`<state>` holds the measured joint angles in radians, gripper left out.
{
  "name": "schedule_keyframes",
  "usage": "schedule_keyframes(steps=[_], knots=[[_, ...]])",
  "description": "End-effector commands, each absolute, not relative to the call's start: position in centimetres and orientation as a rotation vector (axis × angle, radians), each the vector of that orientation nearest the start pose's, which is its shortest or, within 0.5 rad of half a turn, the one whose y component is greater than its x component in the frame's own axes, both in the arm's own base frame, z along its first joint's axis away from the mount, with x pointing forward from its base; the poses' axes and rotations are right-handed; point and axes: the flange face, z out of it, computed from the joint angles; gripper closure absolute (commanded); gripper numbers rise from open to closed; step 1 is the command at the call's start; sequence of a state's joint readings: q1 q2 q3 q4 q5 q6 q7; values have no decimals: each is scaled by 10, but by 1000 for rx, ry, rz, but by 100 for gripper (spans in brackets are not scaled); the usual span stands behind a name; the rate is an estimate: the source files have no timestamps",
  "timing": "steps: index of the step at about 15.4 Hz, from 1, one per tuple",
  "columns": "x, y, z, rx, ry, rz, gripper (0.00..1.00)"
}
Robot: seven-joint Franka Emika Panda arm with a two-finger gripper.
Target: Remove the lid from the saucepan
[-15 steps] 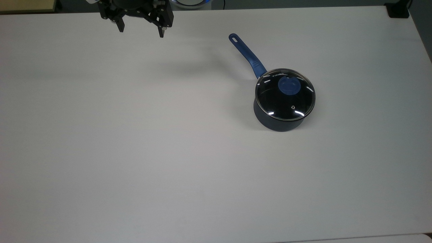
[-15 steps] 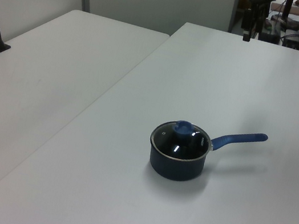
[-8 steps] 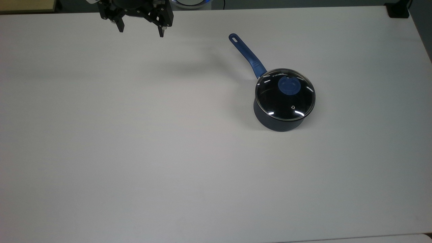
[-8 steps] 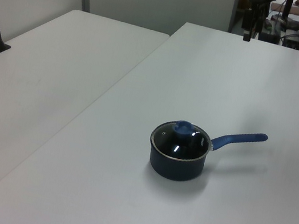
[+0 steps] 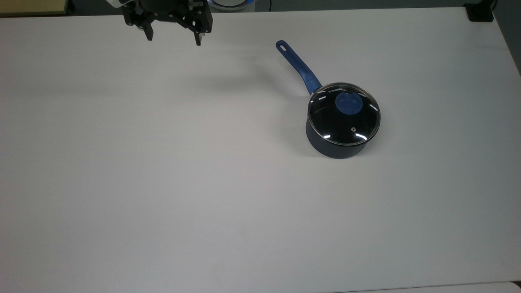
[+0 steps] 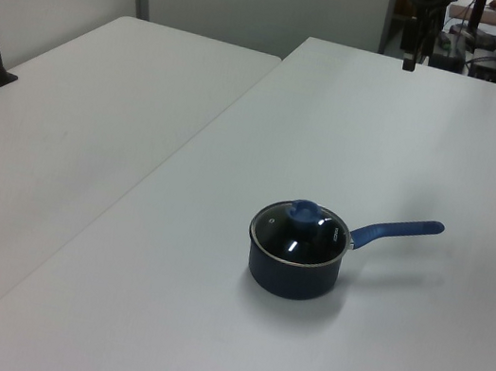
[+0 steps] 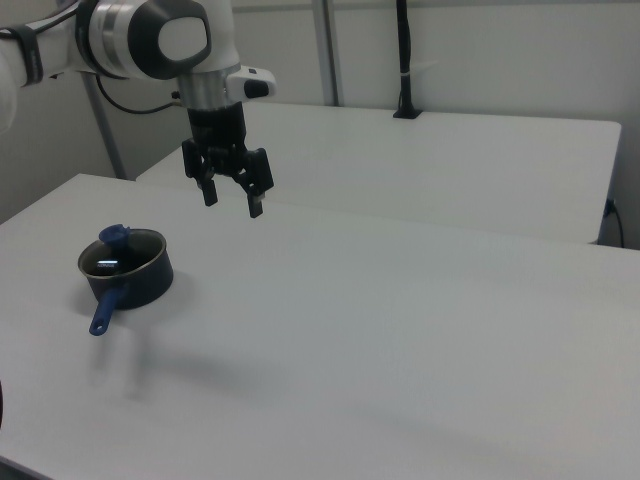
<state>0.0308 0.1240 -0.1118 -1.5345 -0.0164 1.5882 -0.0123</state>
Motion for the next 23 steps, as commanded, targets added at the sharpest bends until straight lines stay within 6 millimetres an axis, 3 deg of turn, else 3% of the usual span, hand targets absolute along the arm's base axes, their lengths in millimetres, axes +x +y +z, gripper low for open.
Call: schedule_keyframes(steps=[1, 7, 10, 12, 14, 18, 21, 23], knots=[[587, -36, 571, -3146, 60, 132, 0], [591, 14, 566, -3149, -55, 141, 0], [593, 65, 555, -3159, -185, 166, 0], [590, 103, 561, -3152, -282, 146, 0], [588, 143, 548, -3150, -338, 173, 0], [594, 222, 530, -3154, -281, -14, 0], [599, 255, 523, -3159, -193, -34, 0], [603, 266, 510, -3152, -82, -17, 0]])
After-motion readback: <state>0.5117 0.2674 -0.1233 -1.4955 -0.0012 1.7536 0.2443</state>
